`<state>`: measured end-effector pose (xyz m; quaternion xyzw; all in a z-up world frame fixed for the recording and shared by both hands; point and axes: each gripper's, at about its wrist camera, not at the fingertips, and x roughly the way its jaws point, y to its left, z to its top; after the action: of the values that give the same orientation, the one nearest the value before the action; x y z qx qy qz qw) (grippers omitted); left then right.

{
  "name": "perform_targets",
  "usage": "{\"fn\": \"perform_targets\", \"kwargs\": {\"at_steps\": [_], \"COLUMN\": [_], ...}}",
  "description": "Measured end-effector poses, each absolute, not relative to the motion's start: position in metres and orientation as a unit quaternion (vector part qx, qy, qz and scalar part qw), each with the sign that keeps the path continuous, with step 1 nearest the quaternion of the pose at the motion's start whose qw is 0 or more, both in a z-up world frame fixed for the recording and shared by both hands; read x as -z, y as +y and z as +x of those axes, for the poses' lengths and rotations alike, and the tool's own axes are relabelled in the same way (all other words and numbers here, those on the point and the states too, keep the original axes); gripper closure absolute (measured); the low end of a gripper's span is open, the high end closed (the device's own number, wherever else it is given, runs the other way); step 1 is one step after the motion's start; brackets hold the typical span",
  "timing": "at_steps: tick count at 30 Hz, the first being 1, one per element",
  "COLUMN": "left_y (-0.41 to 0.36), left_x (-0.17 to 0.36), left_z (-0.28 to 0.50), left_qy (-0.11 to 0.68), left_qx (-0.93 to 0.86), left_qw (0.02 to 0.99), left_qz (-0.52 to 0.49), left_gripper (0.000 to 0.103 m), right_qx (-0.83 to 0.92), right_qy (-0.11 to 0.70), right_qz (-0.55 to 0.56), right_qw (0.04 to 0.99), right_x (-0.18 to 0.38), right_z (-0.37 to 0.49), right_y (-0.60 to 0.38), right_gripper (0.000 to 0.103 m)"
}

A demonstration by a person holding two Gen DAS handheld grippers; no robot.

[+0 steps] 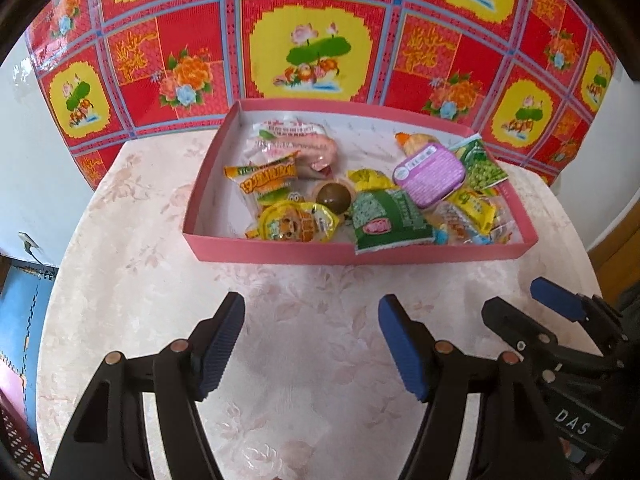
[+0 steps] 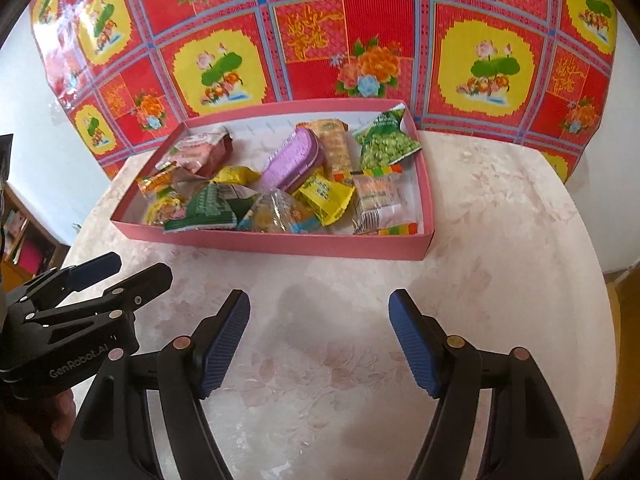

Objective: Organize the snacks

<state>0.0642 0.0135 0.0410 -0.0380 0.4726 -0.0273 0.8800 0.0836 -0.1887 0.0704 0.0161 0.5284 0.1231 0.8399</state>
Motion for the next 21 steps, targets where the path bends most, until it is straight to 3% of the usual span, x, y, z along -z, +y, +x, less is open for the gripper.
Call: {"fn": "perform_targets", "kwargs": {"at_steps": [21], "left_y": [0.011], "left_x": [-0.027], "left_z": [0.072], "left_qy": [0.466], "left_qx": [0.015], "left_qw": [0.885], "left_qz": [-0.015], "left_gripper": [0.029], "right_qx": [-0.087], "right_qy": [0.51], "right_qz": [-0.036], "right_qw": [0.855], "right_x": [-0.049], "right_z": [0.08], "right_y": [-0.176], "right_gripper": [0.028]}}
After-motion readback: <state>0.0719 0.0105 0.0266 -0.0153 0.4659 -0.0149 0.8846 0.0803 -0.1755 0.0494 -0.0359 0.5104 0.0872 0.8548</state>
